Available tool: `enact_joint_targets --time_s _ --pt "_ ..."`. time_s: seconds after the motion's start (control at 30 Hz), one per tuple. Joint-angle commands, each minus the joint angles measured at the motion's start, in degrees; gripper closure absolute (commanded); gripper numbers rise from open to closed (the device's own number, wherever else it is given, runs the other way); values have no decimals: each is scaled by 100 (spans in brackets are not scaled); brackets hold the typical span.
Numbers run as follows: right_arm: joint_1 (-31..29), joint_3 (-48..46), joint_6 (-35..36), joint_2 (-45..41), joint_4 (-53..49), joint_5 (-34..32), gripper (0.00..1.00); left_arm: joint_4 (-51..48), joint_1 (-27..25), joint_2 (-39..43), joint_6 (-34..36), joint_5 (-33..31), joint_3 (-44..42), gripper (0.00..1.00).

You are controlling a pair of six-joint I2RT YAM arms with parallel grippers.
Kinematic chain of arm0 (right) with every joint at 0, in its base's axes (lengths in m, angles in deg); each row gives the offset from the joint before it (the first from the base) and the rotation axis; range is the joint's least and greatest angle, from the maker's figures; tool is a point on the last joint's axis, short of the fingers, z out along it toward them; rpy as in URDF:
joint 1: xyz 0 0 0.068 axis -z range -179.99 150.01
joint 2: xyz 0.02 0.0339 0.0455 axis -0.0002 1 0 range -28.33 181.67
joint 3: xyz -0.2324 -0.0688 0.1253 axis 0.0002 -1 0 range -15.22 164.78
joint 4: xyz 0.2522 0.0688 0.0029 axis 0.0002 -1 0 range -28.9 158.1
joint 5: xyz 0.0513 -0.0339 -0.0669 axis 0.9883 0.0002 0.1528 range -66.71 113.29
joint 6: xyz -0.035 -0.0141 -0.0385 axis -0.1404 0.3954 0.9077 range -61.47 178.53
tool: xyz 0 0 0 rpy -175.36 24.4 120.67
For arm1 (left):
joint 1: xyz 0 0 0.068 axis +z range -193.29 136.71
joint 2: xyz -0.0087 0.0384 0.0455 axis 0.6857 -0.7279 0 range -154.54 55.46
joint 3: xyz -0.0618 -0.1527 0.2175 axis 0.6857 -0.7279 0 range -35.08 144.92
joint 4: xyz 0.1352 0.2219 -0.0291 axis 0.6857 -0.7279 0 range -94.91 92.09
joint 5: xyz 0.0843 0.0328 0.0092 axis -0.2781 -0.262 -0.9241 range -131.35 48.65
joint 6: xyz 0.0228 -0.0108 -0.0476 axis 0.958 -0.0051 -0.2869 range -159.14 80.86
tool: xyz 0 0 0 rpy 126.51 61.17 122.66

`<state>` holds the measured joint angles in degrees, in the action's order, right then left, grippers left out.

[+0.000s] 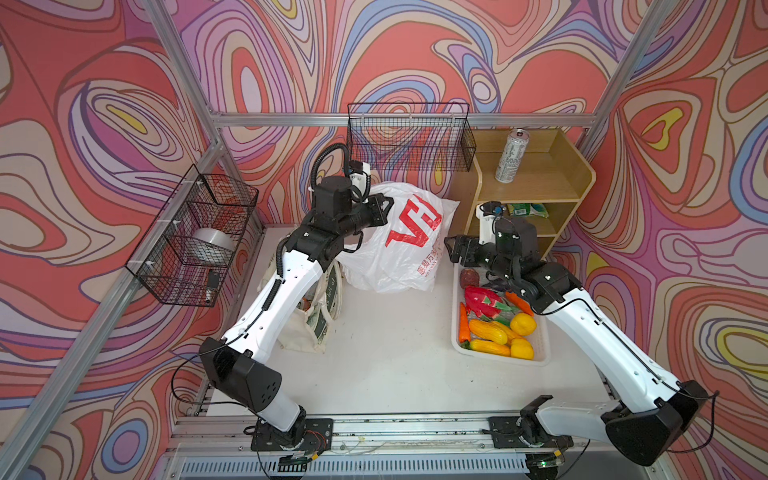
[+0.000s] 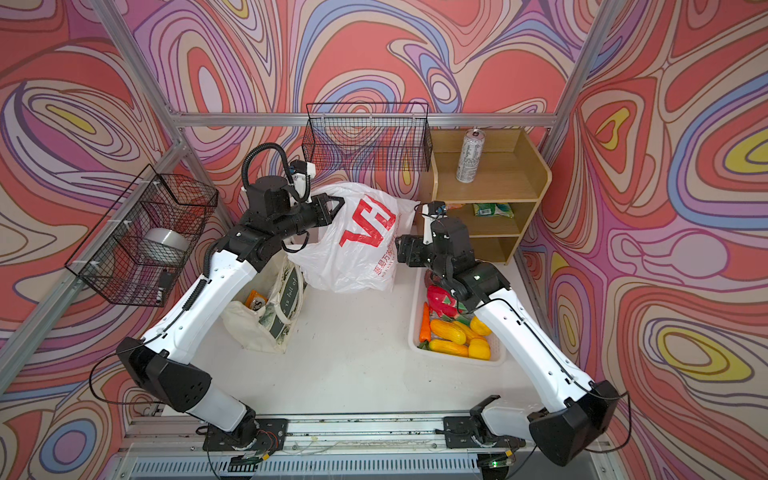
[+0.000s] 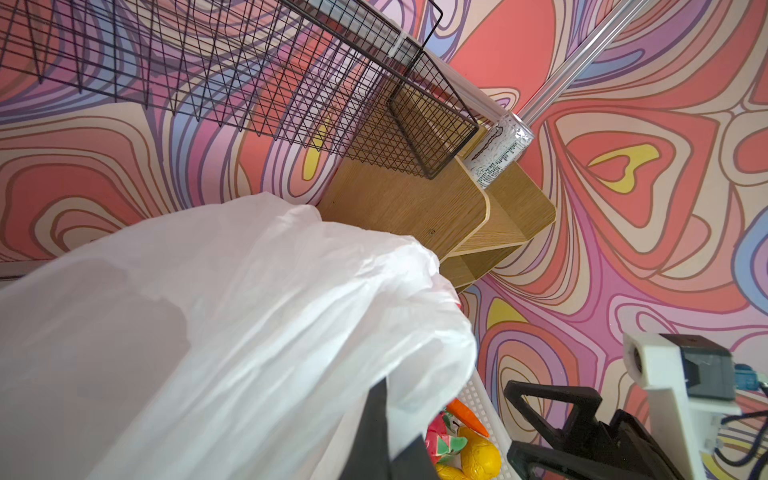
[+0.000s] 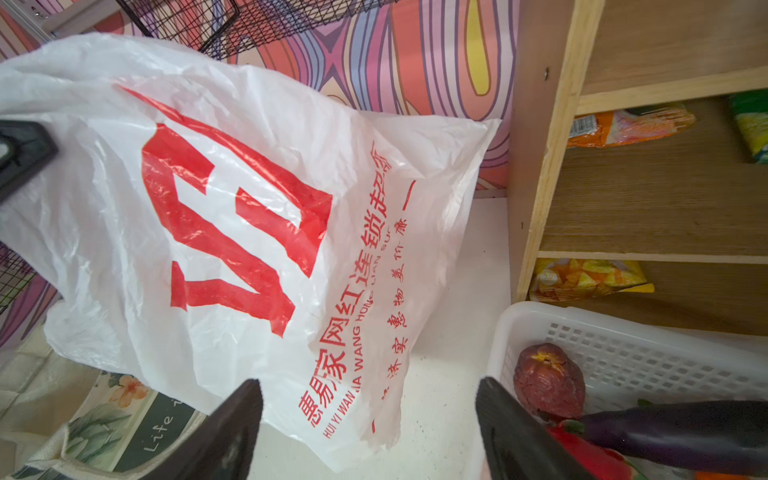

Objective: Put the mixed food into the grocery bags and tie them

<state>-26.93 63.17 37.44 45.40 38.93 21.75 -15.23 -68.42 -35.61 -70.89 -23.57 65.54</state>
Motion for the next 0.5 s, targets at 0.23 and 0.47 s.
enact_joint_targets --time_s 0.23,0.47 --pt "8 323 -418 1586 1043 1524 21 179 8 853 -577 -127 -902 100" --pt "5 633 -470 1918 1076 1648 23 571 -8 1196 -1043 -549 -1412 100"
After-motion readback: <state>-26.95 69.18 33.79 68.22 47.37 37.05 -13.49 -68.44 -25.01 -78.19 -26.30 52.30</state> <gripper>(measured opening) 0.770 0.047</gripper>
